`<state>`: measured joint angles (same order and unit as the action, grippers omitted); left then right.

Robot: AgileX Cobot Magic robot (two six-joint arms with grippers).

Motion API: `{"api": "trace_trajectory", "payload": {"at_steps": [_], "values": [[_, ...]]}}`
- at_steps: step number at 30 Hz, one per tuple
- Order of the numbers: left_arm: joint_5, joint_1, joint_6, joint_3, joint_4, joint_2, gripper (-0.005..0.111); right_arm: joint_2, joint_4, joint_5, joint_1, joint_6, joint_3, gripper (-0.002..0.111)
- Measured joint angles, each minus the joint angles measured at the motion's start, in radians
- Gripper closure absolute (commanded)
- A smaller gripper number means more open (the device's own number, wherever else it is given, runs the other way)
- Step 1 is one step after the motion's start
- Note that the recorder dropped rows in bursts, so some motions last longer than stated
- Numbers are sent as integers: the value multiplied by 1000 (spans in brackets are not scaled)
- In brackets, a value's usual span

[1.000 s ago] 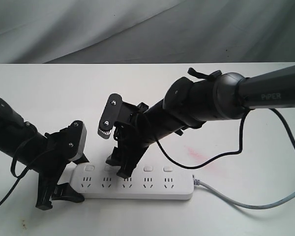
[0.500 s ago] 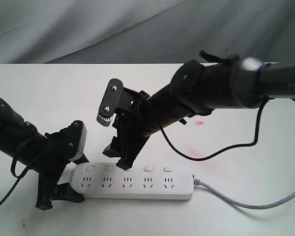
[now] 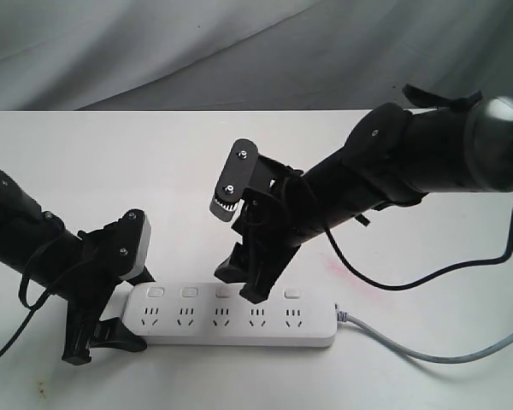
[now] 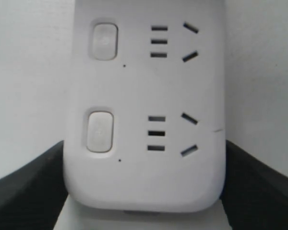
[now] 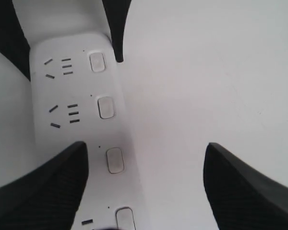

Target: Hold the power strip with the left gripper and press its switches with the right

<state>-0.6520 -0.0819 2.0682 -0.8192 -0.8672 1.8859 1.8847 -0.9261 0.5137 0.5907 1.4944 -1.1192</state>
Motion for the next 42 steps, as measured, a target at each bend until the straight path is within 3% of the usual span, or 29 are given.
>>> {"api": "trace_trajectory", "payload": {"at_steps": [42], "values": [[0, 0, 0, 0, 0, 0, 43, 96, -36, -133, 37, 62, -13, 45]]}}
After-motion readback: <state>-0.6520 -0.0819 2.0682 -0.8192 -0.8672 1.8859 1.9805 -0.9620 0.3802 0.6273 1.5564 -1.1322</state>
